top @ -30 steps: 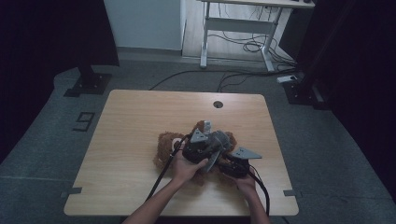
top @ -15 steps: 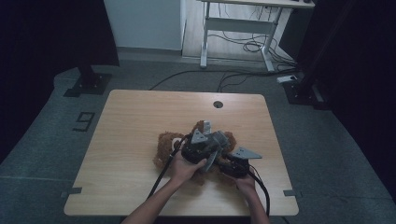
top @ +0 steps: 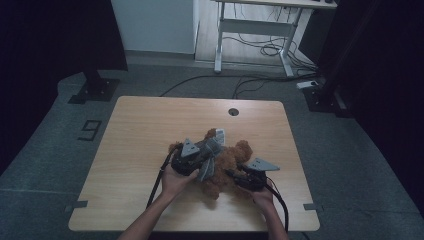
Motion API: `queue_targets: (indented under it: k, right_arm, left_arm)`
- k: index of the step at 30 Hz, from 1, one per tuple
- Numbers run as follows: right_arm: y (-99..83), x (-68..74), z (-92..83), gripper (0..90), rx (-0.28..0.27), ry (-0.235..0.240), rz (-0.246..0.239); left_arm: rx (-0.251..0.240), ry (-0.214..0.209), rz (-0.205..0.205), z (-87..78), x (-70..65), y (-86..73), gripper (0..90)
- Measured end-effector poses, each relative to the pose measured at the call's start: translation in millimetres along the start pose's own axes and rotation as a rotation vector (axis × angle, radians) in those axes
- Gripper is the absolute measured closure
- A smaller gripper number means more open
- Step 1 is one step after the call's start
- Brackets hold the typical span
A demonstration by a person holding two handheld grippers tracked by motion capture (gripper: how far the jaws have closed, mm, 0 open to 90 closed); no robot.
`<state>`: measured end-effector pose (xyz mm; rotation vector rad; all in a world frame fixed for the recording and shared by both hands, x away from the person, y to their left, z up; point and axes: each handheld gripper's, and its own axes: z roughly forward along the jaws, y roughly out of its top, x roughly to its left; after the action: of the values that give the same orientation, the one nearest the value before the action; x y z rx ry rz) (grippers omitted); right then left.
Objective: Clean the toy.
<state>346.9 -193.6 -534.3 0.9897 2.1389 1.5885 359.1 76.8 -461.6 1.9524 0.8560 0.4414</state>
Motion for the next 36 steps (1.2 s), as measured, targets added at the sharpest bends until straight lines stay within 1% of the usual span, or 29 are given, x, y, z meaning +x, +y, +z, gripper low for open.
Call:
queue_targets:
  k: [2,5,9,10,12,13,14,17,18,21,22,25,26,27,29,31,33,36]
  right_arm:
    - [0.0,-0.1,0.0,57.5,0.000,-0.001,0.004]
    - [-0.1,-0.5,0.1,57.5,0.000,0.000,0.007]
    - [-0.1,-1.0,0.2,57.5,0.000,0.000,0.008]
    - [-0.1,-0.9,0.2,57.5,0.000,0.000,0.009]
    - [-0.2,-0.8,0.1,57.5,0.000,-0.003,0.010]
    - [-0.2,-1.4,-0.2,57.4,0.003,-0.003,0.012]
    - [-0.3,-1.3,-0.1,57.5,0.002,-0.003,0.012]
    - [-0.4,-0.5,0.4,57.5,0.001,-0.004,0.009]
    - [-0.6,-0.7,0.5,57.5,-0.002,-0.004,0.011]
    - [-0.8,-0.7,0.4,57.5,-0.002,-0.005,0.013]
    - [-0.9,-0.7,0.3,57.5,-0.002,-0.004,0.014]
    - [-1.2,-1.2,0.4,57.5,-0.004,-0.004,0.022]
    - [-1.4,-1.6,0.2,57.5,-0.003,-0.004,0.024]
    - [-1.6,-1.8,0.3,57.5,-0.006,-0.003,0.027]
    - [-1.6,-1.7,0.0,57.5,-0.005,-0.004,0.026]
    - [-1.4,-1.9,-0.3,57.6,-0.002,-0.004,0.022]
    - [-1.4,-2.4,-0.3,57.6,-0.004,-0.004,0.023]
    - [-0.9,-2.7,-0.7,57.7,-0.006,-0.007,0.017]
  left_arm:
    - [-0.020,0.014,-0.009,-6.5,5.2,1.9,77.6]
    - [-0.045,0.055,-0.023,-17.7,16.3,4.1,77.5]
    - [-0.041,0.079,-0.061,-28.9,37.8,-1.9,77.5]
    - [-0.036,0.096,-0.070,-31.5,43.4,-4.9,77.6]
    - [-0.009,0.137,-0.088,-33.6,55.6,-13.7,77.7]
    - [-0.006,0.136,-0.114,-33.6,62.1,-20.4,77.8]
    - [-0.005,0.123,-0.141,-34.1,68.3,-27.4,77.8]
    - [0.010,0.142,-0.180,-37.7,81.6,-44.4,78.0]
    - [0.012,0.136,-0.214,-39.0,87.6,-51.9,78.0]
    - [0.018,0.109,-0.284,-39.7,98.5,-71.1,78.1]
    - [0.022,0.103,-0.302,-39.0,100.8,-78.0,78.1]
    - [0.048,0.092,-0.319,-35.9,102.5,-93.0,78.1]
    - [0.066,0.091,-0.311,-34.4,102.2,-94.4,78.1]
    - [0.073,0.090,-0.305,-33.9,102.5,-94.3,78.1]
    - [0.073,0.079,-0.319,-34.9,105.3,-91.8,78.0]
    - [0.071,0.086,-0.308,-36.7,104.8,-86.9,78.0]
    - [0.049,0.091,-0.295,-41.4,103.0,-76.9,78.0]
    - [0.015,0.089,-0.266,-48.5,99.4,-55.0,77.8]
